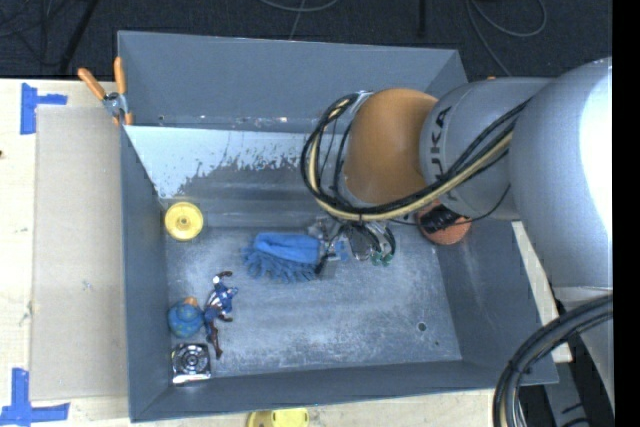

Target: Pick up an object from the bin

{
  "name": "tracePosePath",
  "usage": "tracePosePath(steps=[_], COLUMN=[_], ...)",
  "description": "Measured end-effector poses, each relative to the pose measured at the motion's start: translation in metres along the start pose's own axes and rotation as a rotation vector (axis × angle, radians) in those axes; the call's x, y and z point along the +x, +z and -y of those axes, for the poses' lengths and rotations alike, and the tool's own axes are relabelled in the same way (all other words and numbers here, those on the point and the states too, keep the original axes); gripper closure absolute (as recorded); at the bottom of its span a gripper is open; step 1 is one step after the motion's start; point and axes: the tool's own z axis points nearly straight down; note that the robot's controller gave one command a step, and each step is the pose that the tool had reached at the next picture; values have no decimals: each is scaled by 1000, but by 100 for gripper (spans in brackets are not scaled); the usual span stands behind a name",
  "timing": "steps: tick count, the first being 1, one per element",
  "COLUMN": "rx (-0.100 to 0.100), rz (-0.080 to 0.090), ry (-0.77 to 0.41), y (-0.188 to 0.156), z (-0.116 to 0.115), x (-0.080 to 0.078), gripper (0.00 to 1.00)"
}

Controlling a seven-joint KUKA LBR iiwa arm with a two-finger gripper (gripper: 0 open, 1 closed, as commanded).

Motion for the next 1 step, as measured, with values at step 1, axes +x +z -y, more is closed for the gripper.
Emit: tracePosePath(steps=[1], rx=[0], rz=[0], ry=[0], y=[0], z=[0], x=[0], gripper=[100])
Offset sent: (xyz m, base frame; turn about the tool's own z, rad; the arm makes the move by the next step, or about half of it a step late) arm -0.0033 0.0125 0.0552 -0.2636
